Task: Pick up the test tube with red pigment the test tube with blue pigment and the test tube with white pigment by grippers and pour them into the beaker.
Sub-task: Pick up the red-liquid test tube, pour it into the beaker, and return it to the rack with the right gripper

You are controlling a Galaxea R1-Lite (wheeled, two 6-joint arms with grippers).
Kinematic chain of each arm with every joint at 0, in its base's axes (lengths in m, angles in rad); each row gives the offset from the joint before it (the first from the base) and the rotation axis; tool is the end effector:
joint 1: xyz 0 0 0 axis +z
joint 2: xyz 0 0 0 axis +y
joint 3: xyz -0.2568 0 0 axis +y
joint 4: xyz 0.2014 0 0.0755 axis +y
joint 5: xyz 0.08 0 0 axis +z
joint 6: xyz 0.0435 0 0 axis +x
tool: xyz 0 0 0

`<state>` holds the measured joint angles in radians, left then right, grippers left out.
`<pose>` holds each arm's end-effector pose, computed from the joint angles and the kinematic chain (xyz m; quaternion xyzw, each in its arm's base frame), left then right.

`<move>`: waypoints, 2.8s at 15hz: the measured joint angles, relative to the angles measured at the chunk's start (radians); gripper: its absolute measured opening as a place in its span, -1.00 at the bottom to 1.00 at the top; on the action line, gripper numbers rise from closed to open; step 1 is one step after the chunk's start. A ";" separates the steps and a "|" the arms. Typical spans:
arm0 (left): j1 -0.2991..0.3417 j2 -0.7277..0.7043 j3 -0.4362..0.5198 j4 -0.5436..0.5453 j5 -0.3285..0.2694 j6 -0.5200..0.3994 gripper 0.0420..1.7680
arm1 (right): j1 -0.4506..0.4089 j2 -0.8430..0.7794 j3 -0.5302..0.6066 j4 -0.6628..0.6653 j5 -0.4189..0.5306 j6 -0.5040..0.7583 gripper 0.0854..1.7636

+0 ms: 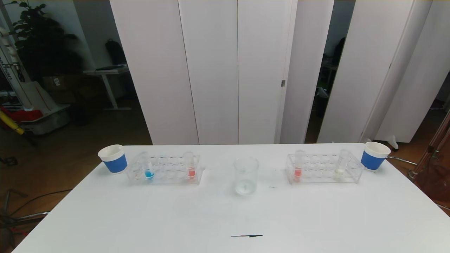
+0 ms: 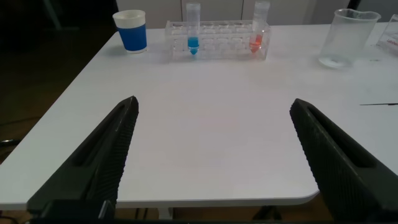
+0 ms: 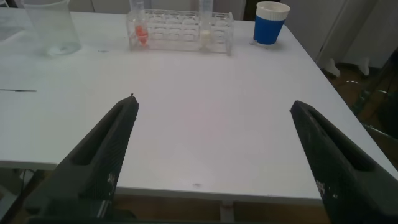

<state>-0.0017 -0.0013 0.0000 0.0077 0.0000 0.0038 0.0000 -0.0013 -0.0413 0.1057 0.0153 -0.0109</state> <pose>0.0680 -0.0001 0.0746 0.0019 0.0032 -0.0009 1.0000 0.0645 0.0007 0.0759 -0.0052 0.0315 0.0078 0.9995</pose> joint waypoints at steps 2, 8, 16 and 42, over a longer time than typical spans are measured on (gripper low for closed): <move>0.000 0.000 0.000 0.000 0.000 0.000 0.97 | 0.000 0.000 0.000 0.001 0.000 0.001 0.98; 0.000 0.000 0.000 0.000 0.000 0.000 0.97 | -0.003 0.007 -0.061 0.023 0.003 -0.003 0.98; 0.000 0.000 0.000 0.000 0.000 0.000 0.97 | -0.006 0.276 -0.368 0.013 -0.003 -0.003 0.98; 0.000 0.000 0.000 0.000 0.000 0.000 0.97 | 0.315 1.577 -0.571 -0.832 -0.244 0.109 0.98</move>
<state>-0.0017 -0.0013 0.0000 0.0077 0.0000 0.0038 0.3149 1.5760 -0.6119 -0.7264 -0.2289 0.0981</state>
